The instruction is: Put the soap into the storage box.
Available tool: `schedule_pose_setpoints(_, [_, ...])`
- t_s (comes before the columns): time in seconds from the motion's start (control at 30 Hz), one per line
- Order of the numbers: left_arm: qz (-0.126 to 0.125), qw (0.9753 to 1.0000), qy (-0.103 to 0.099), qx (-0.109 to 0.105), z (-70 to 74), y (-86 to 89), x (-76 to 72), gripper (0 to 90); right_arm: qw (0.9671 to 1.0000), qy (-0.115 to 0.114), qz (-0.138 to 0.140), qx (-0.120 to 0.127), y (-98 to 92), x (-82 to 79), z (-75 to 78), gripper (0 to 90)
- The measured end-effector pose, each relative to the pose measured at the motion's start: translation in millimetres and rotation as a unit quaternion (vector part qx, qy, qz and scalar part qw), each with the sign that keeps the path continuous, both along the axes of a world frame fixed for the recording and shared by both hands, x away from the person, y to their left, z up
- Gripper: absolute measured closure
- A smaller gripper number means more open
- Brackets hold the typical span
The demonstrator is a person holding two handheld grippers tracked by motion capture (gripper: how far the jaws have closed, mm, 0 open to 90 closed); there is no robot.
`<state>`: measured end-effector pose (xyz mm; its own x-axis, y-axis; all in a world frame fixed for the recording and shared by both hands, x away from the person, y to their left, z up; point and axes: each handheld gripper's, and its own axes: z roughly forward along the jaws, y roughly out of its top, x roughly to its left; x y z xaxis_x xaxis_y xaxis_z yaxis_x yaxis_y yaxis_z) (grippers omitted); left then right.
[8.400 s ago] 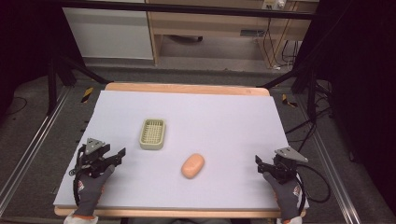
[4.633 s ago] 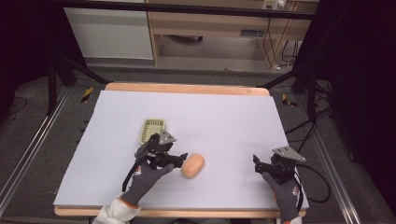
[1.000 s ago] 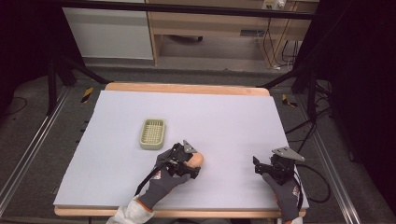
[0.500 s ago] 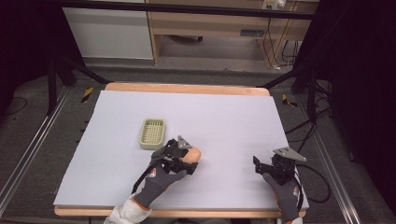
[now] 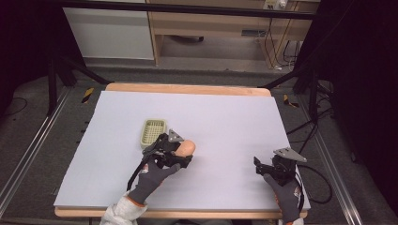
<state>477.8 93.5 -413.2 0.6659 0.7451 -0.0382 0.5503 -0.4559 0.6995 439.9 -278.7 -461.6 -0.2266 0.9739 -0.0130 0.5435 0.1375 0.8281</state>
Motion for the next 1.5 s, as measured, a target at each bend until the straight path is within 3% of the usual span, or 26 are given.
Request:
schedule_pose_setpoints(0.63, [0.056, 0.9972, -0.028, -0.042, 27.7, 47.8, 14.2, 31.6, 1.0000, -0.005, -0.002, 0.001, 0.3, -2.1, 0.3, 9.3])
schedule_pose_setpoints(1.2, [0.081, 0.9965, -0.017, -0.015, 16.3, 59.1, 38.6, 31.7, 1.0000, -0.006, -0.001, -0.002, 2.4, -0.6, 0.9, 9.3])
schedule_pose_setpoints(1.5, [0.088, 0.9959, -0.018, -0.011, 15.9, 62.1, 46.0, 31.7, 1.0000, -0.006, -0.001, -0.006, 3.8, 0.3, 0.9, 9.3])
